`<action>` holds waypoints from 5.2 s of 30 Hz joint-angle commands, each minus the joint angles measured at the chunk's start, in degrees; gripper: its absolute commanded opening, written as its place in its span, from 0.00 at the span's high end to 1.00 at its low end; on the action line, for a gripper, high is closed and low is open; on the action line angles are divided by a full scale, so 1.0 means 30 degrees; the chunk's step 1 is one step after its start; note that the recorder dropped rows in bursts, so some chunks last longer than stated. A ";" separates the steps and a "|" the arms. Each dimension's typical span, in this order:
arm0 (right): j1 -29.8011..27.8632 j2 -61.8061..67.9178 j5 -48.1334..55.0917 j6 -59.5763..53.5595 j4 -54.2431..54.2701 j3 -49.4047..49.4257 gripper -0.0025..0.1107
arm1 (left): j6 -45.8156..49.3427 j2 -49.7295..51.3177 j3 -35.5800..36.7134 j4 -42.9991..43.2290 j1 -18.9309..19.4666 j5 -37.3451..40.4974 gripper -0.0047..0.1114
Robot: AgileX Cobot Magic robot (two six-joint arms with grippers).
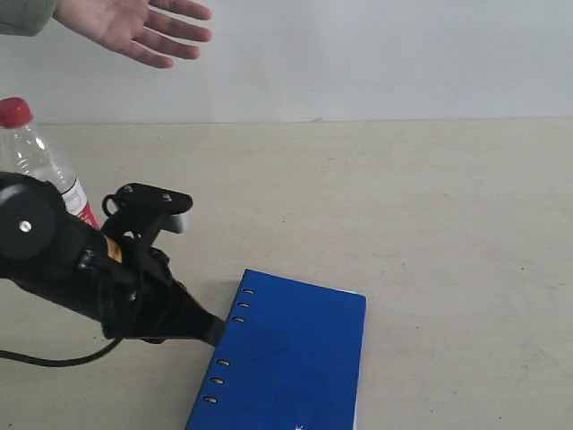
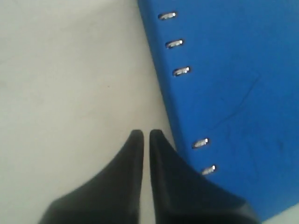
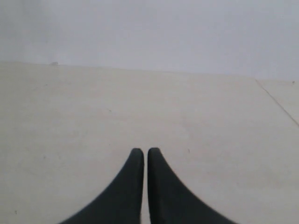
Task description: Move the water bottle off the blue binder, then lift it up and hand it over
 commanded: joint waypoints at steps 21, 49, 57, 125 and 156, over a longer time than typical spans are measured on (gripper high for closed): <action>-0.0055 -0.0077 -0.7688 0.7046 -0.0517 -0.0266 0.98 | -0.2043 0.1562 0.1002 0.2597 -0.1194 -0.2856 0.92; 1.0159 1.7874 0.2520 0.6192 -0.1197 -0.9203 0.98 | -1.3787 0.3348 -0.3632 1.5279 -0.4859 0.5981 0.92; 1.2209 2.1963 0.4553 0.6192 -0.0613 -0.9795 0.98 | -1.0458 0.3332 -0.3083 1.1767 -0.4612 0.4327 0.92; 0.3954 3.6759 0.9172 -2.6408 3.2511 -1.4545 0.61 | 0.0930 0.3332 -0.1112 -0.0216 -0.0860 0.0353 0.92; 0.6413 3.7412 0.9565 -2.9261 3.3284 -1.5848 0.98 | 0.0688 -0.0718 0.2239 -0.1357 -0.0083 -0.4852 0.82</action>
